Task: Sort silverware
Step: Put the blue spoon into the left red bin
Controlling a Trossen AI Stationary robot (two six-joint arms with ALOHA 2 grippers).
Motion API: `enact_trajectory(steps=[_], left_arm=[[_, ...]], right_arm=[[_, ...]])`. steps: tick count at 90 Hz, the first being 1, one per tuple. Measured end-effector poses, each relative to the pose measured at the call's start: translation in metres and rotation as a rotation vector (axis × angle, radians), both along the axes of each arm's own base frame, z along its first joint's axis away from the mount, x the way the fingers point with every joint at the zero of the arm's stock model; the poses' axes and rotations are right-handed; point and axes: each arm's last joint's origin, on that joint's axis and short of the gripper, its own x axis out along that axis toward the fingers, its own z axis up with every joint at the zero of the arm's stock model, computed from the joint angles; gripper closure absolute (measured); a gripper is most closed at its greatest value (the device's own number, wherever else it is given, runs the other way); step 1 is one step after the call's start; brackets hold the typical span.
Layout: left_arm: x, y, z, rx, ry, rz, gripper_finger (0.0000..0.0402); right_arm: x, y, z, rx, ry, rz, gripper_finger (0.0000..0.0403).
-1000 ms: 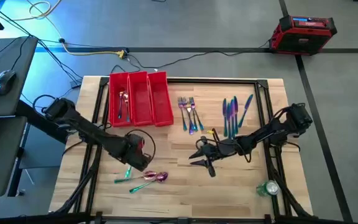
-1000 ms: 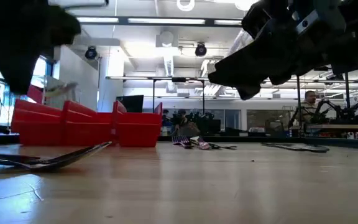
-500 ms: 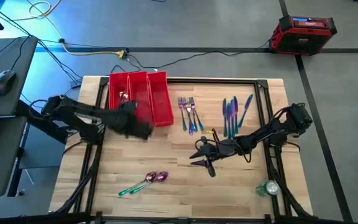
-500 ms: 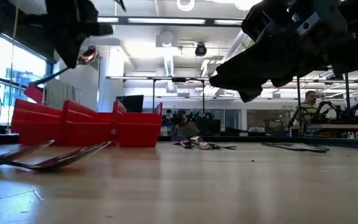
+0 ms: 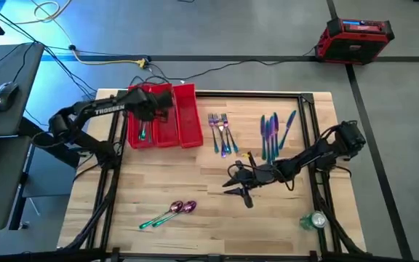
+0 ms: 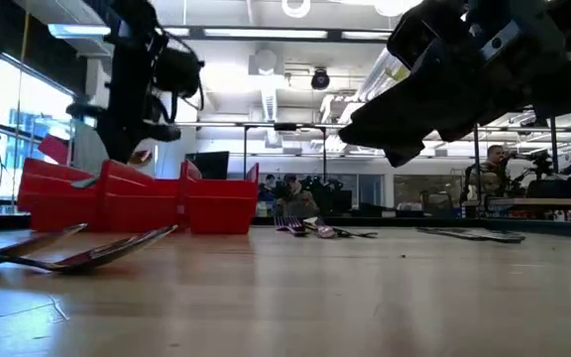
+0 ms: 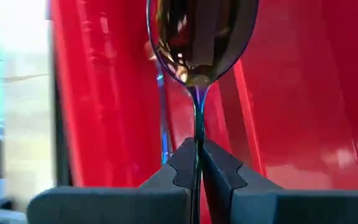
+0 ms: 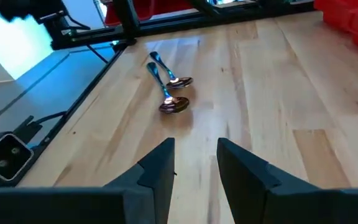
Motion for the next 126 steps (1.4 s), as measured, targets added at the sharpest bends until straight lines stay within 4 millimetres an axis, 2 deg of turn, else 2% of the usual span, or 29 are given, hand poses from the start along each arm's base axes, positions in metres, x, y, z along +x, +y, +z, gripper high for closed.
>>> enact_trajectory(steps=[11, 22, 46, 57, 67, 74, 80, 97, 113, 126], left_arm=[[-0.014, 0.012, -0.005, -0.033, 0.017, 0.037, 0.0401], [-0.019, 0.017, -0.005, -0.046, 0.022, 0.034, 0.0392], [-0.022, 0.02, -0.004, -0.058, 0.029, 0.034, 0.0339], [-0.019, 0.014, 0.01, -0.049, 0.084, 0.005, 0.0327], [-0.004, -0.003, 0.036, -0.018, 0.065, -0.072, 0.0326], [0.012, -0.026, 0.051, -0.001, 0.025, -0.142, 0.0328], [0.029, -0.054, 0.059, -0.006, -0.017, -0.242, 0.0331], [0.055, -0.156, 0.061, -0.151, -0.178, -0.502, 0.0335], [0.052, -0.257, 0.063, -0.324, -0.404, -0.679, 0.0335], [0.047, -0.321, 0.054, -0.328, -0.592, -0.75, 0.0334]], right_arm=[[0.0, 0.0, 0.0, -0.001, 0.004, 0.002, 0.0293], [0.0, 0.0, -0.001, -0.002, 0.007, 0.002, 0.0293], [-0.001, 0.0, -0.001, -0.005, 0.013, 0.002, 0.0293], [-0.001, 0.0, -0.001, -0.005, 0.013, 0.002, 0.0293], [-0.001, 0.0, -0.001, -0.005, 0.013, 0.002, 0.0293], [-0.001, 0.0, -0.001, -0.012, 0.011, 0.004, 0.0293], [-0.001, 0.0, -0.001, -0.013, 0.011, 0.004, 0.0293], [-0.001, 0.0, -0.002, -0.021, 0.015, 0.007, 0.0293], [-0.001, 0.0, -0.002, -0.021, 0.016, 0.007, 0.0293], [-0.001, 0.0, -0.002, -0.021, 0.016, 0.006, 0.0293]])
